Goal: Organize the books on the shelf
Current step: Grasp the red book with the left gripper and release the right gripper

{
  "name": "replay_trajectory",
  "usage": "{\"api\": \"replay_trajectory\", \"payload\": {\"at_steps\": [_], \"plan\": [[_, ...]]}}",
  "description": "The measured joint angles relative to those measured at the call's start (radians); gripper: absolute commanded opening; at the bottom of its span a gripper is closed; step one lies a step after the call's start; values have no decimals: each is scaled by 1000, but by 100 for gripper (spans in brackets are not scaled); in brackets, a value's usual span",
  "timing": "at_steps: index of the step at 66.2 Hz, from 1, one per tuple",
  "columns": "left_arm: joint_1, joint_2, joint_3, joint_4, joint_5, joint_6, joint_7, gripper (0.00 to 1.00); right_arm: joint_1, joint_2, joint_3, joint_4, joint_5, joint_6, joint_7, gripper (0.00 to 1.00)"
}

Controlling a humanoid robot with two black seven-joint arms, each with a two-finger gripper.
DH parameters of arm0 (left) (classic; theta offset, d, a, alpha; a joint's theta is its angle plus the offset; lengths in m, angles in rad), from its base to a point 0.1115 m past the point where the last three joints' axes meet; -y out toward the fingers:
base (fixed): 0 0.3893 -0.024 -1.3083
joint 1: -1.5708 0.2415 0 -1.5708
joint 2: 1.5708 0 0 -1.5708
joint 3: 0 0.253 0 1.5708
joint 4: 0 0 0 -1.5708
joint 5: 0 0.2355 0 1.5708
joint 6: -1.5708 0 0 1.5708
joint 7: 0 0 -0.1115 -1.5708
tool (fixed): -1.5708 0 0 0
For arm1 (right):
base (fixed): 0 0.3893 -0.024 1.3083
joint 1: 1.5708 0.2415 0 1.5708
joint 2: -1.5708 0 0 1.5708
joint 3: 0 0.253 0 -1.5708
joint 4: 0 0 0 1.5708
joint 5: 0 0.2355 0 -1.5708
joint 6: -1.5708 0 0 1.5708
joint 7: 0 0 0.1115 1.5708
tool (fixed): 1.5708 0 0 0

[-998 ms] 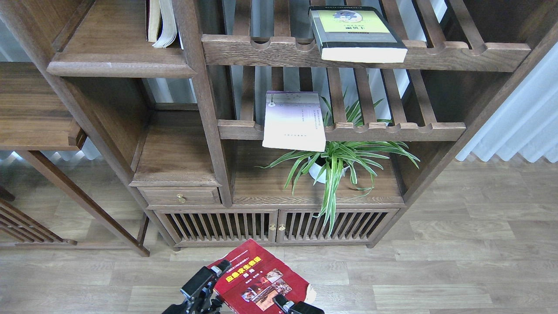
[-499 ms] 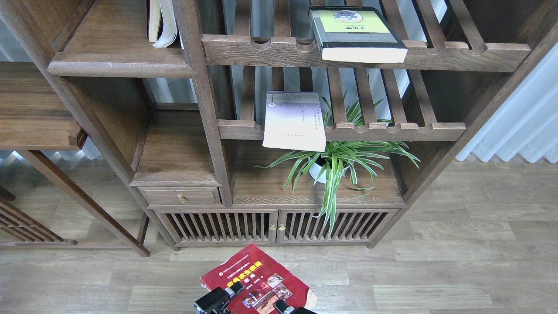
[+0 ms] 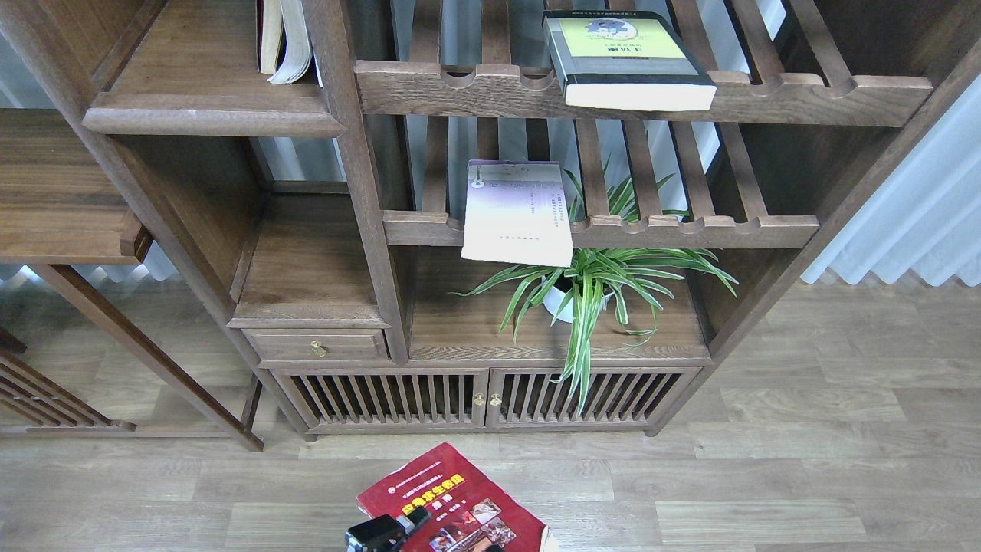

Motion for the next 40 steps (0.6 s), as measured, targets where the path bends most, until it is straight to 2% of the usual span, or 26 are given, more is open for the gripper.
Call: {"api": "replay_trajectory", "payload": {"at_steps": [7,10,13,15,16,35,40], "plan": [[0,-4,-3,2,-6,0,-3,31,0,0,0,0,0,0,0,13],[-1,-3,-6,3,-6,0,-5,28,0,0,0,0,0,0,0,13],[-2,-1,-8,3,-7,0,-5,18,0,0,0,0,0,0,0,13],[-3,1,-8,3,-7,0,-6,6,0,0,0,0,0,0,0,13],[-3,1,-8,3,-7,0,-6,6,0,0,0,0,0,0,0,13],[-7,38,5,3,-66,0,6,3,-3,4,0,-6,-4,1,0,14],[-8,48,5,2,-66,0,11,3,-3,4,0,-7,-29,1,0,17]]}}
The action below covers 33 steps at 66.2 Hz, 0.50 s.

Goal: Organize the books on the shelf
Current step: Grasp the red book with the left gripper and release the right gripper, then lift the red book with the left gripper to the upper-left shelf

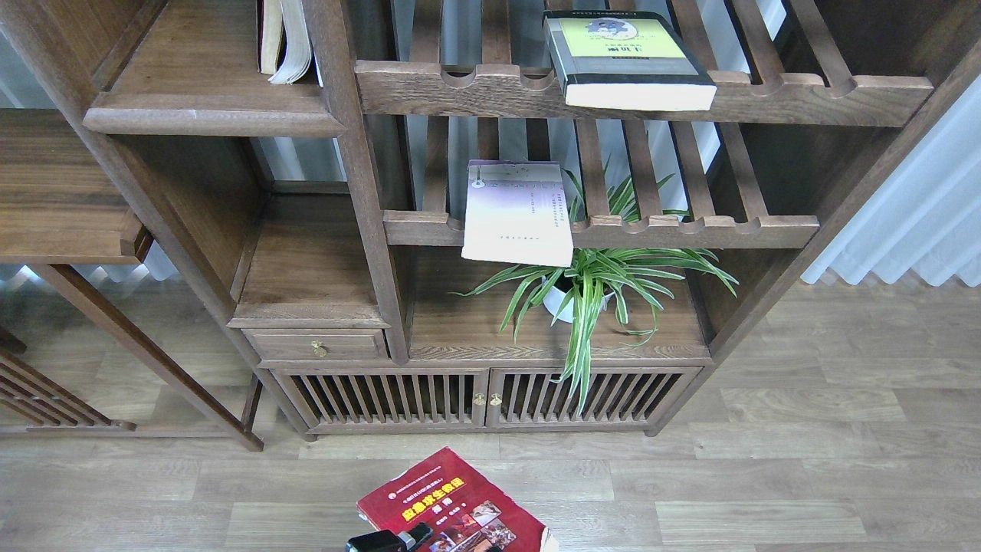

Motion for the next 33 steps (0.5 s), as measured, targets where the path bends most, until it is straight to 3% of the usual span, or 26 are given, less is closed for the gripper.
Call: {"api": "replay_trajectory", "payload": {"at_steps": [4,6,10,24,33], "plan": [[-2,5,0,0,-1,0,9,3,0,0,0,0,-2,0,0,29],[-3,7,0,0,-2,0,15,3,0,0,0,-1,-2,0,0,56],[-5,20,-7,5,-10,-1,17,3,0,0,0,-1,-2,0,0,100],[-3,58,-26,-11,-6,-1,25,3,12,0,0,-15,-37,0,0,100],[5,150,-75,-66,-5,-1,25,3,27,0,0,-25,-75,0,2,100]]}}
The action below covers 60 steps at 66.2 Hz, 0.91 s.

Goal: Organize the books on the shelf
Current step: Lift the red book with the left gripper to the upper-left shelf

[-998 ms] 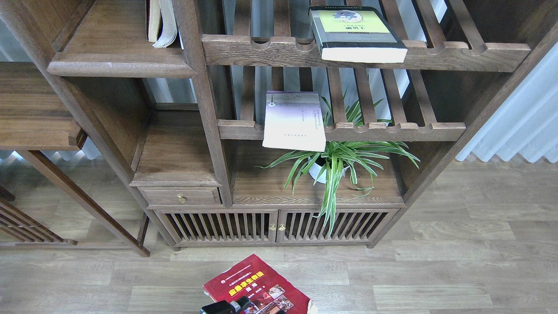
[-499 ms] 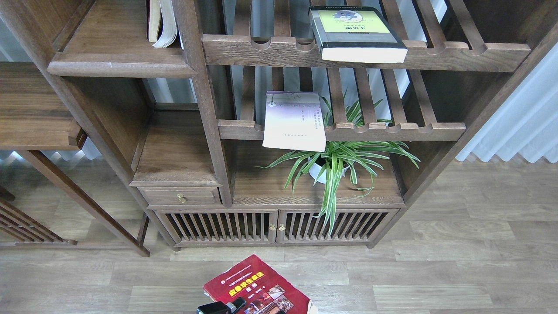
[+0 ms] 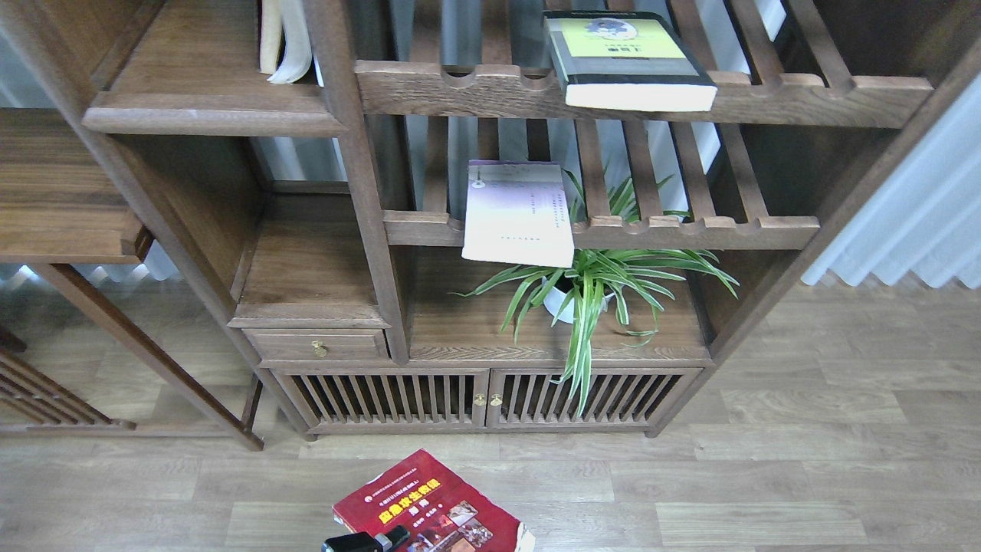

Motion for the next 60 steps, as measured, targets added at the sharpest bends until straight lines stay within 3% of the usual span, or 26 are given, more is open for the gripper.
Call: {"api": "replay_trajectory", "payload": {"at_steps": [11,20,44,50,51,60], "plan": [[46,211,-95,-138,11,1,-2,3,33,18,-12,-52,-11,0,7,100],[85,344,-181,-161,49,1,-12,4,41,26,-19,-80,-11,0,9,100],[118,510,-588,-164,64,1,-34,4,63,40,-12,-140,-7,0,10,100],[104,573,-669,-164,64,1,-70,5,72,41,-11,-157,-5,0,11,100],[69,611,-694,-164,64,1,-109,4,80,43,-11,-169,-4,0,11,100],[-57,675,-703,-165,64,1,-191,4,94,57,-12,-180,-3,0,11,100]]}}
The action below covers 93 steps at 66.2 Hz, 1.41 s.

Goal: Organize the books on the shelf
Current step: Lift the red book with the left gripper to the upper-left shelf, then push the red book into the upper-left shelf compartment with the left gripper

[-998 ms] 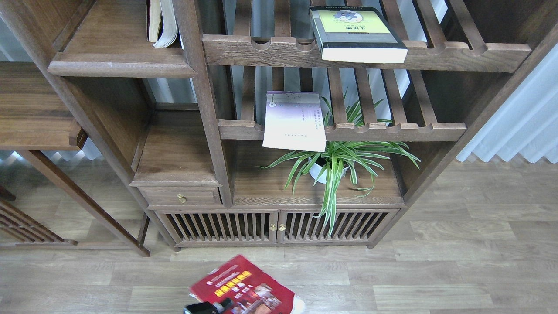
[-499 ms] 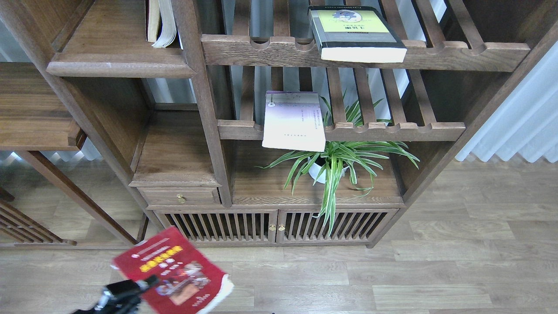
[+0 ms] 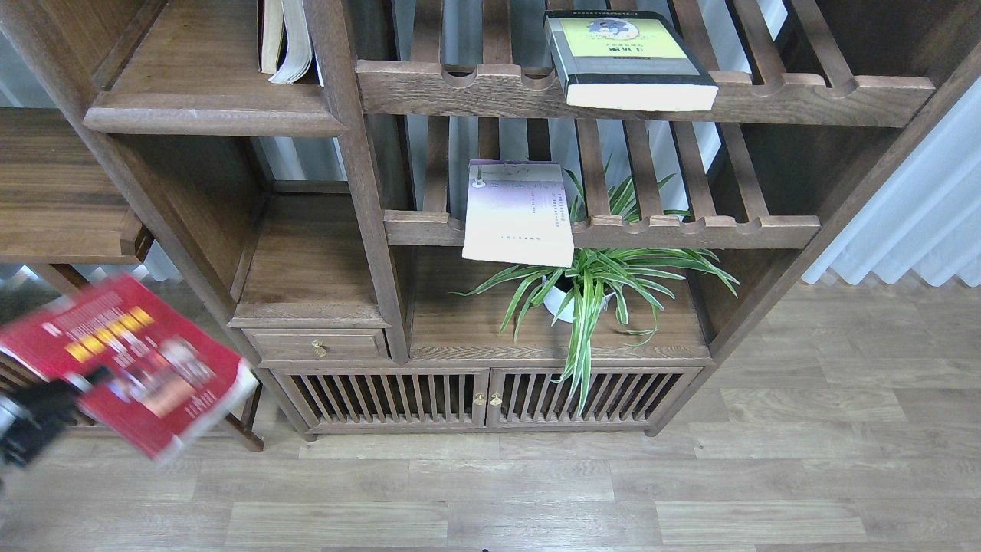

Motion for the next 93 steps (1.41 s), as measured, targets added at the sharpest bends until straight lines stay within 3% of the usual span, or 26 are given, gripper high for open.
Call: {"api": "replay_trajectory", "payload": {"at_steps": [12,31,41,59,84,89,90,93], "plan": [[-148,66,86,2,-4,0,-24,4,4,7,-1,-4,-1,0,0,100],[-408,149,240,2,-4,0,-24,5,12,6,-1,-5,-2,0,0,100],[-592,265,265,3,-16,0,-24,5,12,7,-1,-5,-2,0,0,100],[-775,371,354,4,-26,-1,-7,6,11,16,-1,-5,-2,0,2,100],[-904,347,438,31,0,0,117,8,12,19,-1,-2,-3,0,0,100],[-914,302,439,41,0,0,158,8,13,19,-1,-1,-3,0,0,100],[-917,270,440,47,1,0,192,8,13,20,-1,-1,-3,0,0,100],[-918,249,440,53,2,0,217,8,14,20,-1,0,-3,0,0,100]]}}
